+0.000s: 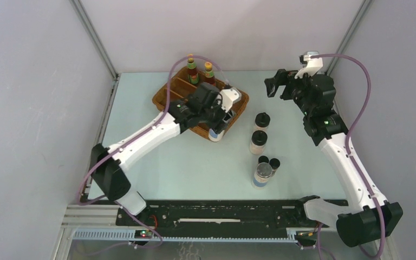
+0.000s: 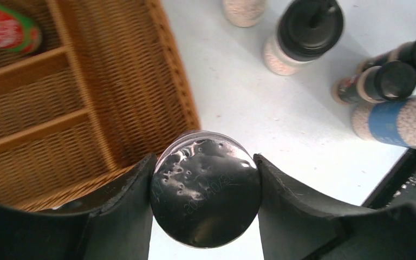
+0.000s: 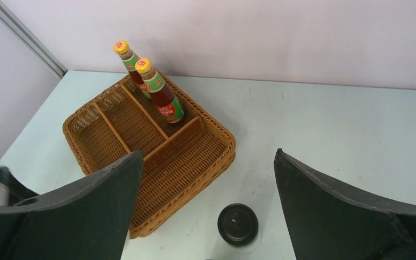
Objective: Organize the condiment bottles
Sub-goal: Pick up the bottle from the center of the board, then place the bottle in the storage box.
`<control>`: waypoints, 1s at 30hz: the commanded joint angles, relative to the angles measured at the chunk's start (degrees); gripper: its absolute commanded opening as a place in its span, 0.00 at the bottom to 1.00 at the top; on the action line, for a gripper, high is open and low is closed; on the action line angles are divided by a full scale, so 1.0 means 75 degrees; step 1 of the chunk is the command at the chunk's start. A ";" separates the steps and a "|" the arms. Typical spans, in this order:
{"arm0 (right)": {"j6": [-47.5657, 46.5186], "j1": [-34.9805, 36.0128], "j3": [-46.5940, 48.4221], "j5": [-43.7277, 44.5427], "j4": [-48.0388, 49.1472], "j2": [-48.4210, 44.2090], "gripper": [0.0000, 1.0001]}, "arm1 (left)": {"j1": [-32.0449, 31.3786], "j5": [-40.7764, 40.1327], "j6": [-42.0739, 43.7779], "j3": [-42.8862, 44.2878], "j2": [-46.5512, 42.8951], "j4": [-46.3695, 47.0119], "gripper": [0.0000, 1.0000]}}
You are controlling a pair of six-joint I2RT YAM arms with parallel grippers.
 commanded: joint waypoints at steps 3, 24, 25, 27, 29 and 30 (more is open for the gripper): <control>0.0255 -0.0049 -0.0145 0.0015 0.0107 -0.0488 1.00 | 0.0540 -0.1300 0.0079 0.0193 -0.1370 0.0457 0.00; 0.0427 -0.0018 -0.0338 -0.0103 0.0434 -0.0476 1.00 | 0.3615 -0.0814 0.0233 -0.0829 -0.1412 0.3450 0.00; 0.0442 -0.0001 -0.0332 -0.0078 0.0506 -0.0453 1.00 | 0.3709 -0.0637 0.0228 -0.0735 -0.1282 0.3467 0.00; 0.0430 0.0069 -0.0325 -0.0023 0.0730 -0.0374 1.00 | 0.3908 -0.0407 0.0157 -0.0605 -0.1025 0.3597 0.00; 0.0434 0.0100 -0.0325 -0.0048 0.0867 -0.0371 0.99 | 0.4093 -0.0149 -0.0039 -0.0593 -0.0821 0.3855 0.00; 0.0443 0.0112 -0.0327 -0.0001 0.0878 -0.0384 1.00 | 0.4145 -0.0075 -0.0126 -0.0585 -0.0719 0.3988 0.00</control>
